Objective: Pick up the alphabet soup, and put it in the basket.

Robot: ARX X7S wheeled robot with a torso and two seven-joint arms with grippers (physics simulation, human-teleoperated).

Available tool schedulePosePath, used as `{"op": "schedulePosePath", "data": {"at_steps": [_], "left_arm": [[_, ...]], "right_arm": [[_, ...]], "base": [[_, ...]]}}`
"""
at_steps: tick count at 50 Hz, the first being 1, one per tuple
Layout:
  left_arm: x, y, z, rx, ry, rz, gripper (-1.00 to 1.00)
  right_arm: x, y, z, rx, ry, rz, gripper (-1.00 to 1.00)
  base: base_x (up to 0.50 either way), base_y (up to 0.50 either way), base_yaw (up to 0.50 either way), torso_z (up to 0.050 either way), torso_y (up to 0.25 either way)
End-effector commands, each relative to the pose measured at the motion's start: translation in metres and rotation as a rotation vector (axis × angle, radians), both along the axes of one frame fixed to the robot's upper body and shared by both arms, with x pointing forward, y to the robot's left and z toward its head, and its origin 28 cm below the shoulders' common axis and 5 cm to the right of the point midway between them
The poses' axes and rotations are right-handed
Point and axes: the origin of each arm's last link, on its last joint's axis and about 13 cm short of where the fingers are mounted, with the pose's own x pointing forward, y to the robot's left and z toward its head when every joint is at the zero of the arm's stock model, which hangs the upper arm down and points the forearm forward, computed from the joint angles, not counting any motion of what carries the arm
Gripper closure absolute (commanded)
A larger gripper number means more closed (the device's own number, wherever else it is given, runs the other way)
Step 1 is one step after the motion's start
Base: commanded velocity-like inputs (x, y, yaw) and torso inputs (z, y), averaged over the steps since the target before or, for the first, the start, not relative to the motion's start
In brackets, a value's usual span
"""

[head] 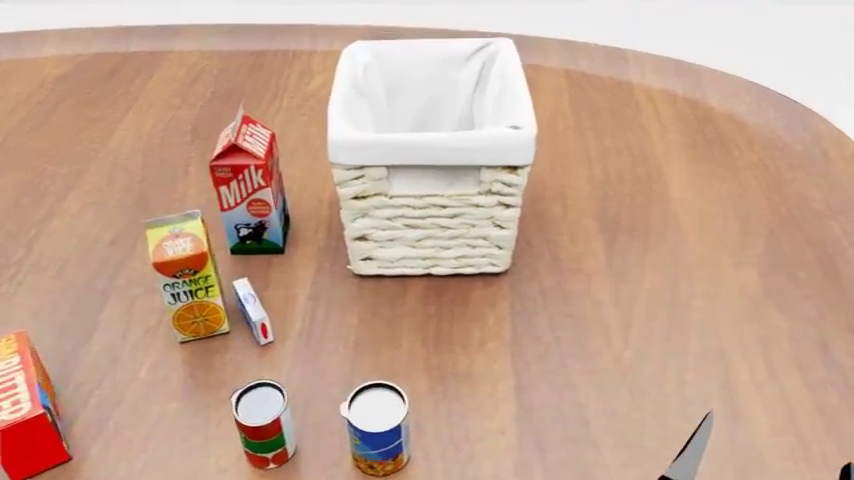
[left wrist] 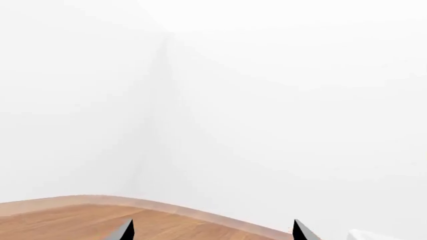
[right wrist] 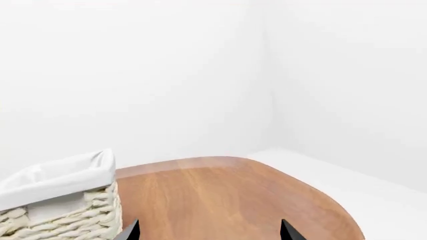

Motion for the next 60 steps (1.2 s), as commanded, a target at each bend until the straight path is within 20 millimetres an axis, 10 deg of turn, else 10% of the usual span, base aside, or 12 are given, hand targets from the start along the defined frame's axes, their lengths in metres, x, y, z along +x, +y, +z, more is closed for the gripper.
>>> {"op": "schedulePosePath", "data": {"at_steps": [1, 60], "left_arm": [[-0.0005, -0.0002, 0.0001, 0.001, -0.002, -0.002, -1.0], [0.0011, 0.0013, -0.0011, -0.004, -0.01, 0.003, -1.0]], "right_arm": [[-0.0003, 0.0002, 0.0002, 0.0, -0.003, 0.0, -1.0], [-0.001, 0.0019, -0.0003, -0.019, -0.024, -0.003, -1.0]], "base": [[0.28, -0.05, 0.0, 0.0, 0.0], [0.28, -0.05, 0.0, 0.0, 0.0]]}}
